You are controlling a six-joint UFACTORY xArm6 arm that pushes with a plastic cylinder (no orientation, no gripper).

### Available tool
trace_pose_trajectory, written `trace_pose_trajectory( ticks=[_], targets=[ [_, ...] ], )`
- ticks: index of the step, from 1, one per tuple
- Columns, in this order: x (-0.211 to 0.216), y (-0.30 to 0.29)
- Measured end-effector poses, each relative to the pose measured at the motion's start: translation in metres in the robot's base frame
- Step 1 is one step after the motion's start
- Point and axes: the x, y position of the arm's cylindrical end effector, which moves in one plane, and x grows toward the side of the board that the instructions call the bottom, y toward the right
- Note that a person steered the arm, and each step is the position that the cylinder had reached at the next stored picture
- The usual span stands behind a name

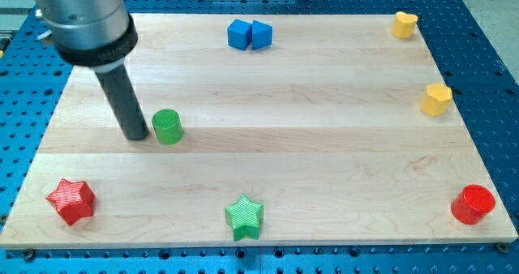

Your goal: Move the green circle parallel to the green star

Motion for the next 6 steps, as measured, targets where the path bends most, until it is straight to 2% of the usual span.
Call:
trace_pose_trajectory(
  ticks=[1, 2, 3, 4, 5, 6],
  targets=[
    [0.0, 0.0],
    [0.0, 0.035],
    [0.0, 0.114],
    [0.0, 0.146],
    [-0.008, 0.15],
    [-0.038, 0.162]
  ],
)
